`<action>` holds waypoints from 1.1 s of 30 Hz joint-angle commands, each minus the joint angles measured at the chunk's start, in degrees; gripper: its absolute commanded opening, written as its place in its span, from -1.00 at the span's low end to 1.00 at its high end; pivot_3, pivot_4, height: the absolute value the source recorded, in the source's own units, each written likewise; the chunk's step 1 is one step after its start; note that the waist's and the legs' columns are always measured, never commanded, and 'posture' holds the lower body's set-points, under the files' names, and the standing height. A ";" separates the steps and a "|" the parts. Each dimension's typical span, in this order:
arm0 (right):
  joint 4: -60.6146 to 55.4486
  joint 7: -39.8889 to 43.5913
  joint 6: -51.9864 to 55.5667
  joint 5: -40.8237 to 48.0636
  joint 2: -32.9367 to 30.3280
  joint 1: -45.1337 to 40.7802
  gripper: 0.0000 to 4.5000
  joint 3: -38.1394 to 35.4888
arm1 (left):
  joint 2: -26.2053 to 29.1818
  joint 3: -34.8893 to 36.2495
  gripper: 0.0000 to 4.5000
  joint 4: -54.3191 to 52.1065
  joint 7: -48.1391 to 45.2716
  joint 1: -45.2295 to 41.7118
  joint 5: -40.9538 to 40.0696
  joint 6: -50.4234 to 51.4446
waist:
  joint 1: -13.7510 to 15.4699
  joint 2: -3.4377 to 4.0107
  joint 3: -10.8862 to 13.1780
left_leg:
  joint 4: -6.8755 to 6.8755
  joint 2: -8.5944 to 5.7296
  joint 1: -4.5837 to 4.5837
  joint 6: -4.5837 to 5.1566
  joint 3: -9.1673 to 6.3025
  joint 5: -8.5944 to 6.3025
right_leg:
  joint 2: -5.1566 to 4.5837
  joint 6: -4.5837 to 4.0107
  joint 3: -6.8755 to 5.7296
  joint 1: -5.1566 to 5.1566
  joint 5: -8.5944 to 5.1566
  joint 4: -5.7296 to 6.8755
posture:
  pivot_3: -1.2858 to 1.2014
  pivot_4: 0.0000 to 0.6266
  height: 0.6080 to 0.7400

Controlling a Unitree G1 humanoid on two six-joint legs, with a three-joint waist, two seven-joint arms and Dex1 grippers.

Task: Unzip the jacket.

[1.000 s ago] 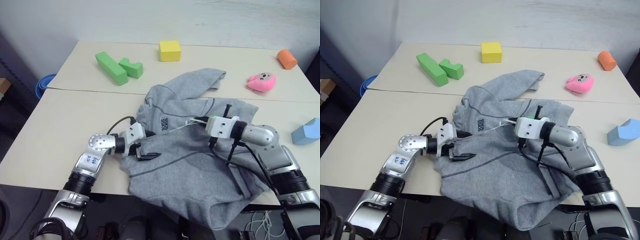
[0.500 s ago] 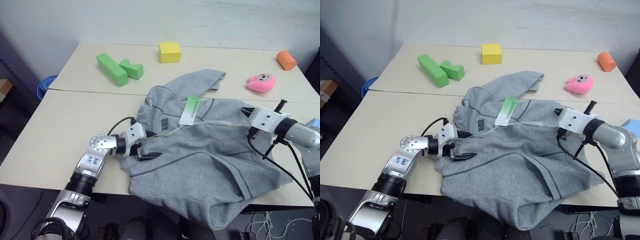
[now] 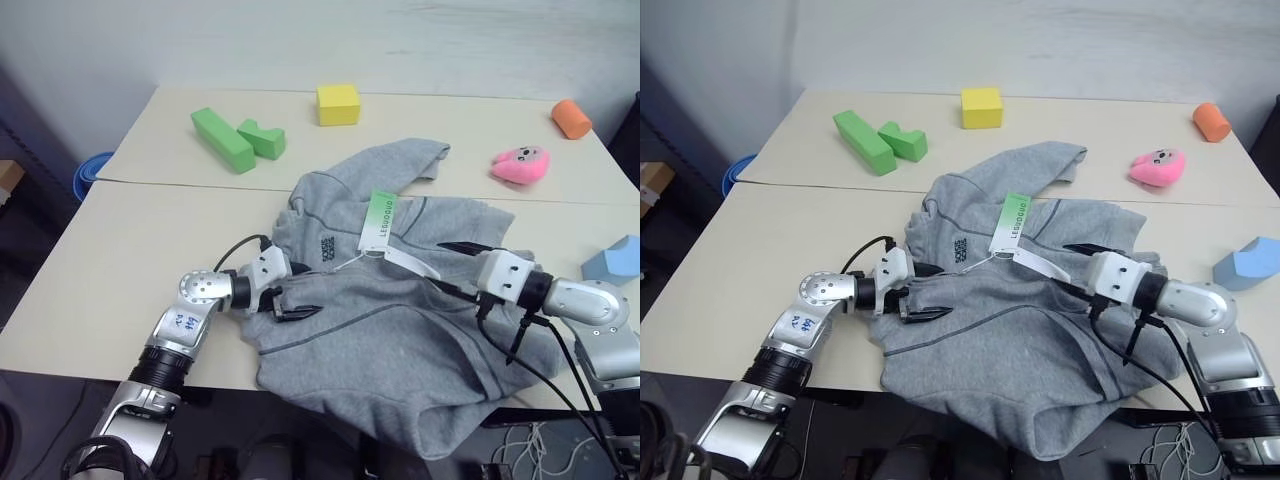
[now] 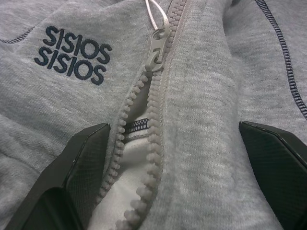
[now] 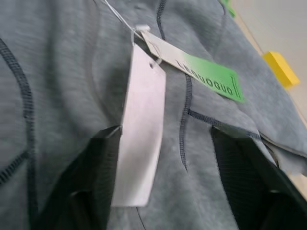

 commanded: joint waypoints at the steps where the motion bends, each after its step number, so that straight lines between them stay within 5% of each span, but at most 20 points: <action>1: -1.96 -2.49 1.10 -4.07 3.14 -3.11 0.97 3.57 | -0.23 -2.59 1.00 2.57 -0.71 2.55 1.75 1.49 | -0.09 0.02 -0.01 | 0.00 0.02 0.02 -0.01 0.01 0.00 | 0.01 0.00 0.00 0.00 0.00 0.01 | 0.03 -0.52 1.00; 8: 8.60 -11.44 -5.29 -16.34 8.38 -13.25 0.97 8.71 | -0.45 -2.74 1.00 2.13 -0.76 2.56 1.82 1.77 | -0.33 0.02 -0.02 | 0.00 -0.03 -0.04 -0.01 -0.01 0.00 | -0.01 0.00 -0.01 -0.03 0.00 0.01 | 0.03 -0.52 1.00; 19: 17.65 -13.36 -12.22 -19.59 12.75 -22.14 0.97 12.33 | -0.74 -2.53 1.00 2.64 -0.61 2.49 1.76 1.73 | -0.47 0.04 -0.03 | -0.01 -0.02 -0.06 -0.02 -0.07 0.01 | 0.01 -0.01 -0.02 -0.02 -0.01 0.02 | 0.03 -0.52 1.00; 22: 19.56 -13.39 -13.28 -20.31 13.16 -23.38 0.71 13.36 | -0.86 -2.49 1.00 2.83 -0.59 2.40 1.79 1.65 | -0.51 0.05 -0.03 | -0.01 -0.02 -0.06 -0.02 -0.07 0.01 | 0.01 -0.01 -0.02 -0.02 -0.01 0.02 | 0.03 -0.52 1.00; 33: 22.36 -17.22 -12.41 -23.89 12.92 -25.01 -0.84 12.99 | -1.49 -2.48 1.00 3.82 -0.19 1.72 2.13 1.18 | -0.45 0.05 -0.03 | -0.01 -0.03 -0.07 -0.01 -0.10 0.02 | -0.02 -0.01 -0.02 -0.02 -0.01 0.04 | 0.03 -0.52 1.00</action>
